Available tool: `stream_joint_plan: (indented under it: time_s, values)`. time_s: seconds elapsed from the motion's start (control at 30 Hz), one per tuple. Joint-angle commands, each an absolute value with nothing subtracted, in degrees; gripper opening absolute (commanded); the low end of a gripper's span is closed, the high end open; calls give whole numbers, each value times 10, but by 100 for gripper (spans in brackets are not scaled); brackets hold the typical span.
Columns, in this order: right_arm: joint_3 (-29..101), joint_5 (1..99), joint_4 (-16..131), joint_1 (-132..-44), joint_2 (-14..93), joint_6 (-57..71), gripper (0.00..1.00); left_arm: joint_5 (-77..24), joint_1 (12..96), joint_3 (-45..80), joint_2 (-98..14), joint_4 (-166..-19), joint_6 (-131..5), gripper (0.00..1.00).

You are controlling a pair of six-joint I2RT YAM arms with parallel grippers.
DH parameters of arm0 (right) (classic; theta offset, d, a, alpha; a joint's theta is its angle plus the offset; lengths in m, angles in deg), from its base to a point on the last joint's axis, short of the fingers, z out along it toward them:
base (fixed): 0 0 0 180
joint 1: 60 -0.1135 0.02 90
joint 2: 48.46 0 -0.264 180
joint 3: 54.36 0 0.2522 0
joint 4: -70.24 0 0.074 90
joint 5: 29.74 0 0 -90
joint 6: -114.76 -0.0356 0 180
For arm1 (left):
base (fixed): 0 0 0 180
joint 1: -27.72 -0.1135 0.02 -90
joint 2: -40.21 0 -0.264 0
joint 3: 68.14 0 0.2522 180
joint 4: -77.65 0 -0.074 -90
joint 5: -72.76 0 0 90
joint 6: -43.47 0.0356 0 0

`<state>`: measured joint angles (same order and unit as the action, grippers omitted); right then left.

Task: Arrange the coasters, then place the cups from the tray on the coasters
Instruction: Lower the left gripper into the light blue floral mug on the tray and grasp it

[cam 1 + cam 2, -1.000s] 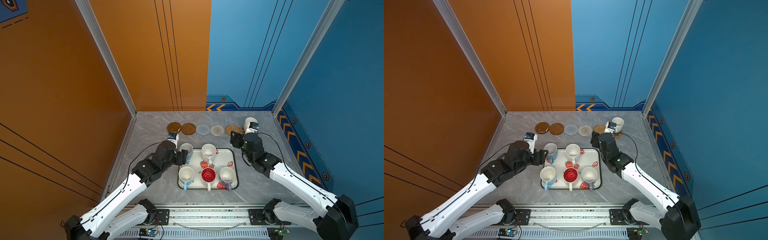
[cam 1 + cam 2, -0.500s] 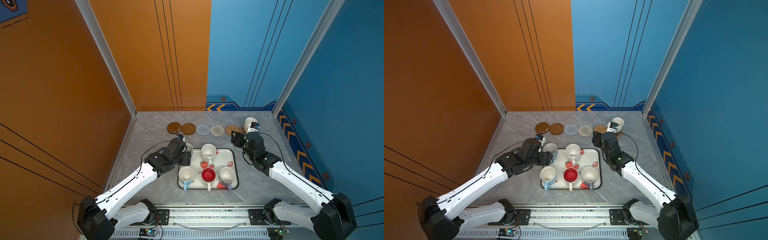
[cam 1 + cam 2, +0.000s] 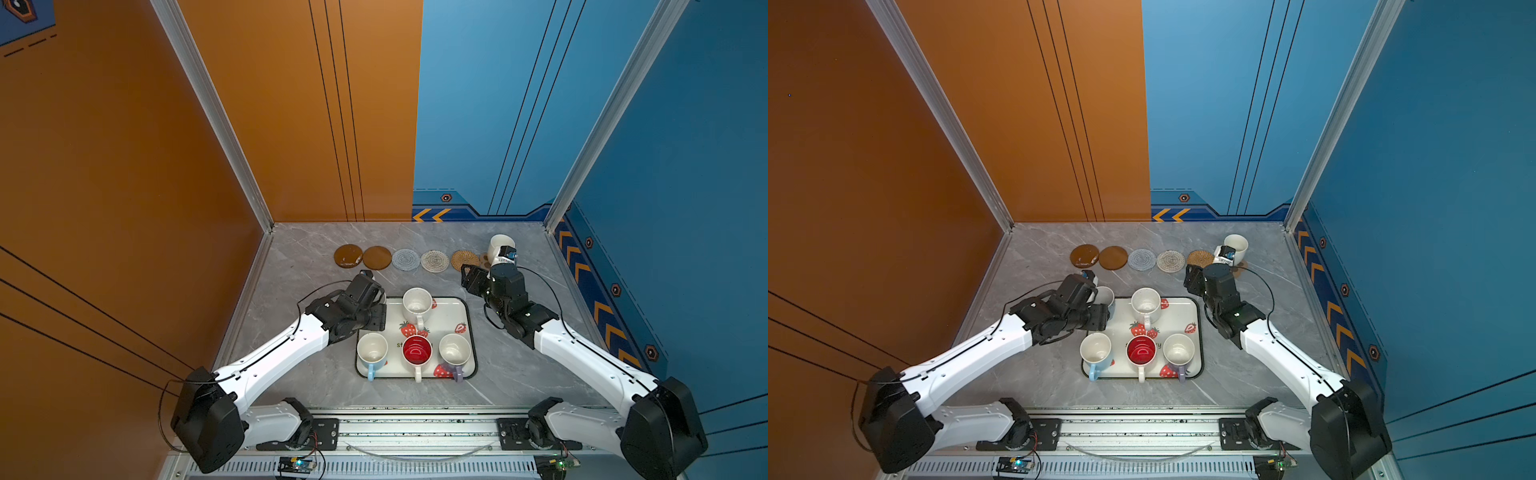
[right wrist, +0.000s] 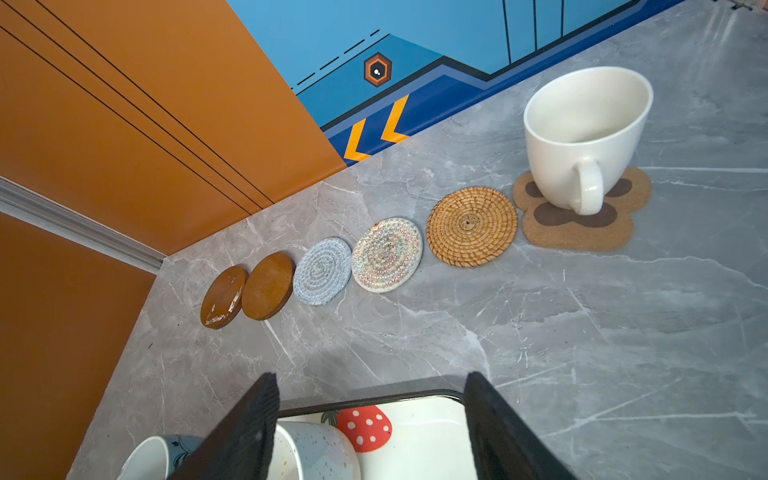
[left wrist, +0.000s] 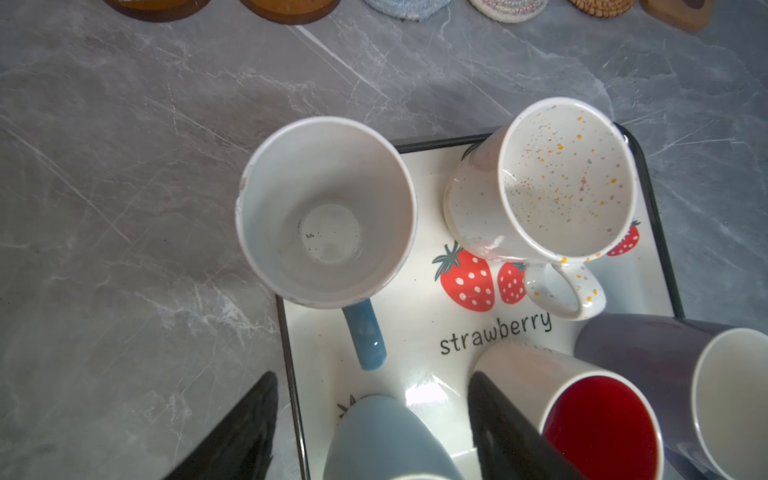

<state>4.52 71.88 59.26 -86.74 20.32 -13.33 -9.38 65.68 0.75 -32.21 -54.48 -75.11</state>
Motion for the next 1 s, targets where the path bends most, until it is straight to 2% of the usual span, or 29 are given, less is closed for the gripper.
stream_joint_plan:
  time_s: [0.0, 0.97]
  values:
    - [40, 706, 618, -862, 211, -144, 69, -102, 658, 31, -336, -535, -756, 73]
    - [49, 674, 632, -851, 245, -153, 69, -110, 633, 32, -430, -571, -749, 67]
